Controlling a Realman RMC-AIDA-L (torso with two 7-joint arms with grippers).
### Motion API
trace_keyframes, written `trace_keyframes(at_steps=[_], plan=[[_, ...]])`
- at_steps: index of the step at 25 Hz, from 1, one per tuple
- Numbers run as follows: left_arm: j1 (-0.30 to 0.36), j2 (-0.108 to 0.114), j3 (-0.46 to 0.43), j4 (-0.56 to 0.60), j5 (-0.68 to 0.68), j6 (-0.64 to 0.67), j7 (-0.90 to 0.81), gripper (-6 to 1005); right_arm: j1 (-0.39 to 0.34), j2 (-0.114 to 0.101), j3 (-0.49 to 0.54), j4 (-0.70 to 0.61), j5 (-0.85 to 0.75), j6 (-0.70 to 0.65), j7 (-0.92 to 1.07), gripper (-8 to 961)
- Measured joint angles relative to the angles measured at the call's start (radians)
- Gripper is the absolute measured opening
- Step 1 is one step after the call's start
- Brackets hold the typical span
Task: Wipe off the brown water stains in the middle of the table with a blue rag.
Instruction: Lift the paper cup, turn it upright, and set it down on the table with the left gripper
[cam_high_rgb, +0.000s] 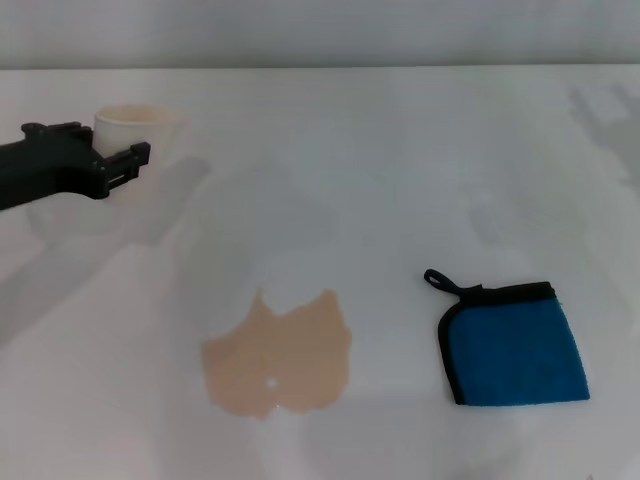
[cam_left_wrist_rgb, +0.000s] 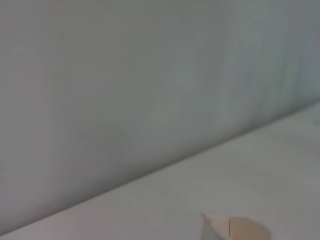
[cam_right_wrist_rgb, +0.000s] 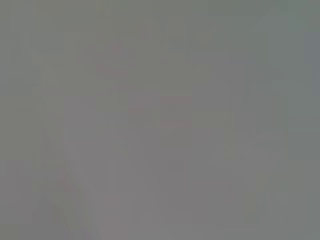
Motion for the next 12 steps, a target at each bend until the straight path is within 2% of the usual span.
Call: trace_keyframes(at_steps=[5,12], plan=[[0.062,-0.001,0.036,-0.124,-0.321,0.076,0.258,441,-0.003,-0.004,0.000,0.001,0.000,0.000,0.000,839],[0.073,-0.002,0.050,-0.378,-0.732,0.069,0.668,404,-0.011,-0.004,-0.001,0.001,0.004,0.000,-0.001,838]])
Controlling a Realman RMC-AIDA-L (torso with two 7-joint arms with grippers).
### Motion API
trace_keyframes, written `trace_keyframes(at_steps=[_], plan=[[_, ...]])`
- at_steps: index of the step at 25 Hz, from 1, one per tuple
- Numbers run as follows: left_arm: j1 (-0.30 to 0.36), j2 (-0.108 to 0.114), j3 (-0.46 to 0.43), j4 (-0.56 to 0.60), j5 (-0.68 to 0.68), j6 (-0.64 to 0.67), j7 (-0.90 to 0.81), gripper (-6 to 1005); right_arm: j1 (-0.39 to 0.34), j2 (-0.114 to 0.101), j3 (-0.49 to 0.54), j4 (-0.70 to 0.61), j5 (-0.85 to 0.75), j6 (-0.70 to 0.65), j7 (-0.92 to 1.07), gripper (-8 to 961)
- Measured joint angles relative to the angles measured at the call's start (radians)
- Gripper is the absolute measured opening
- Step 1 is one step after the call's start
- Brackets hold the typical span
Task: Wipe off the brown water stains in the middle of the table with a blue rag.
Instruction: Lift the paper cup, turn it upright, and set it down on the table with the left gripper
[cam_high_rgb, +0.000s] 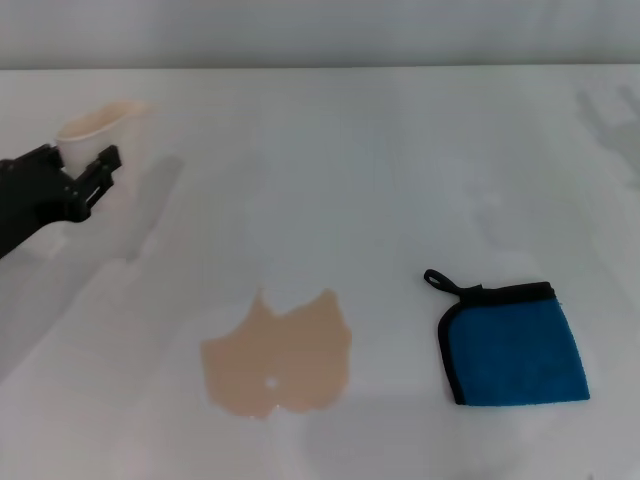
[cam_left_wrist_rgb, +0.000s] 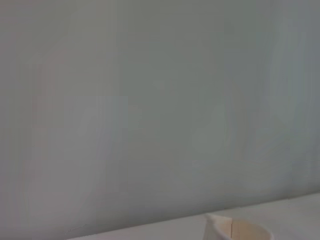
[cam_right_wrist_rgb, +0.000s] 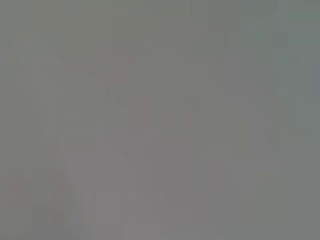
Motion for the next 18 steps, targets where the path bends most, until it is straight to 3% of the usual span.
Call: trace_keyframes(at_steps=[4,10,18], plan=[[-0.014,0.000,0.008,-0.153,-0.219,-0.017,0.193,397,0.000,0.001,0.013,0.000,-0.002,0.000,-0.003,838],[-0.106,0.000,0.009,-0.463,-0.523,-0.159,0.515,398,0.009,0.005,0.020,0.000,-0.003,0.005,-0.008,838],[-0.187,0.000,0.007,-0.635,-0.624,-0.201,0.617,399,0.023,0.010,0.021,0.000,-0.003,0.019,-0.008,838]])
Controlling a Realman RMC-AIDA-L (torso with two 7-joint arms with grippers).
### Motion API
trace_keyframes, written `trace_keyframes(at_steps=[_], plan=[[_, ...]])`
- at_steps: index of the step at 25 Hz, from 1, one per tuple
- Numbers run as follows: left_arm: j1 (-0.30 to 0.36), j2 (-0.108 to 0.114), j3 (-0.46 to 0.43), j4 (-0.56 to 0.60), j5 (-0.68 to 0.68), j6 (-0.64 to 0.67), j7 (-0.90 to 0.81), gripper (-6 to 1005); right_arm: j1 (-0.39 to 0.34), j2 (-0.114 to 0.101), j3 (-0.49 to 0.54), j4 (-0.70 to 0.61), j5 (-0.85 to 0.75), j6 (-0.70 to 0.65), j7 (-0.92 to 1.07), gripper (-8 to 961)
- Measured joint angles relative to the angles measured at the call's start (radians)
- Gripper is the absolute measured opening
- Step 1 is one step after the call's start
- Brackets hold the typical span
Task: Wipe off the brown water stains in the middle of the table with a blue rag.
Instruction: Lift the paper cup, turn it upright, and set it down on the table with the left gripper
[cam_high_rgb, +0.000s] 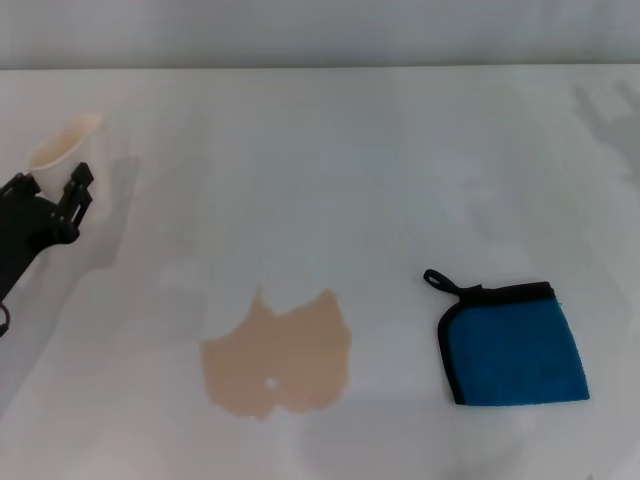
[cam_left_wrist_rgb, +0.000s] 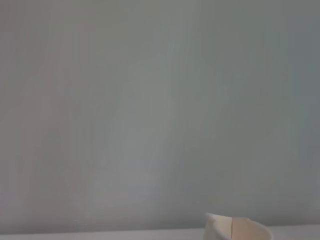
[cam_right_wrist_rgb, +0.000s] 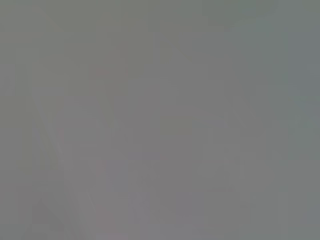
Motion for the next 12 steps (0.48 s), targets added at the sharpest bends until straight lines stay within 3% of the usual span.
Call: trace_keyframes(at_steps=[12], plan=[[-0.066,-0.006,-0.001,-0.113,-0.004,0.020,0.092,400,0.010,0.004,0.000,0.000,0.006,0.016,0.000,839]])
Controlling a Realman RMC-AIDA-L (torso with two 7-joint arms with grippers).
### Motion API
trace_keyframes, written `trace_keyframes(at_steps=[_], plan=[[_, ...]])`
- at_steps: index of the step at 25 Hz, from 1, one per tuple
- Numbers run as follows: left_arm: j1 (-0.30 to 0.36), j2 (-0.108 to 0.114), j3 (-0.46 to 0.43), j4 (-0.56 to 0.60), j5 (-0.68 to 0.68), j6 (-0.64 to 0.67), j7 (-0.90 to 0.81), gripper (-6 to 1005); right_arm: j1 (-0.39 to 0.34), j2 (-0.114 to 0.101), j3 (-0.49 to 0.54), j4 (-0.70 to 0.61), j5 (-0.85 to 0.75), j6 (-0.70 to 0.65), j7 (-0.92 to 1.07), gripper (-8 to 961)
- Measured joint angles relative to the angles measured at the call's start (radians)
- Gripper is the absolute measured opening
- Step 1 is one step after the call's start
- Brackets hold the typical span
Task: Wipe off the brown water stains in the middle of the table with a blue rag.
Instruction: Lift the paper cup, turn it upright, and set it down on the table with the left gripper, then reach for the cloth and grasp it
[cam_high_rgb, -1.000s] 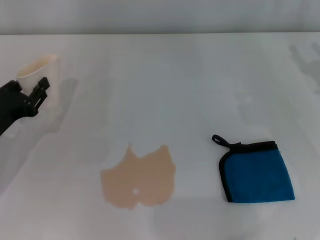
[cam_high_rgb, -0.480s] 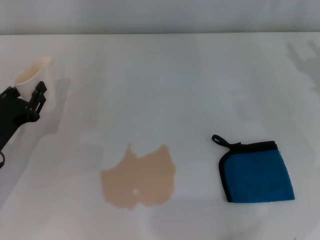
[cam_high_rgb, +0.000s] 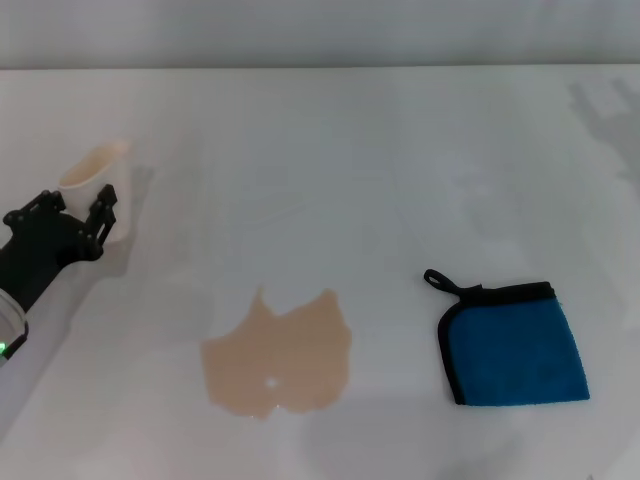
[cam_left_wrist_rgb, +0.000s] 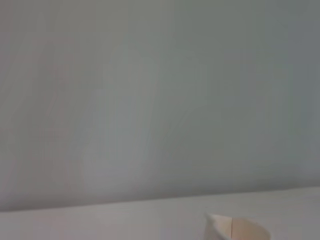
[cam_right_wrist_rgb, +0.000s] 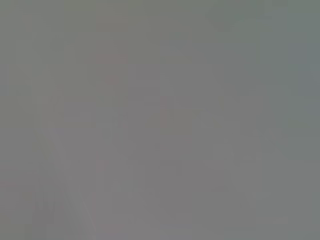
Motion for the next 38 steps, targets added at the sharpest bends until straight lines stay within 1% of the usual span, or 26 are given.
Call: trace_keyframes(at_steps=[12,22,28,34,38], plan=[[-0.007,-0.003,0.000,-0.017,-0.001,0.014,0.005,401,0.005,0.000,0.000,0.000,0.002,0.000,0.000,839],[0.019,-0.003,0.001,-0.019,0.002,-0.008,-0.001,761,0.005,0.000,-0.001,0.002,0.000,0.000,0.000,839],[0.043,-0.003,0.002,-0.019,0.000,-0.043,-0.008,860,0.002,0.000,-0.001,0.003,0.000,-0.003,0.000,838],[0.055,-0.004,0.000,-0.027,-0.001,-0.053,-0.011,875,-0.001,0.000,-0.002,0.003,0.001,-0.006,0.000,838],[0.075,-0.004,-0.001,-0.029,-0.001,-0.066,-0.019,875,-0.002,0.000,-0.003,0.010,0.001,-0.007,0.000,838]])
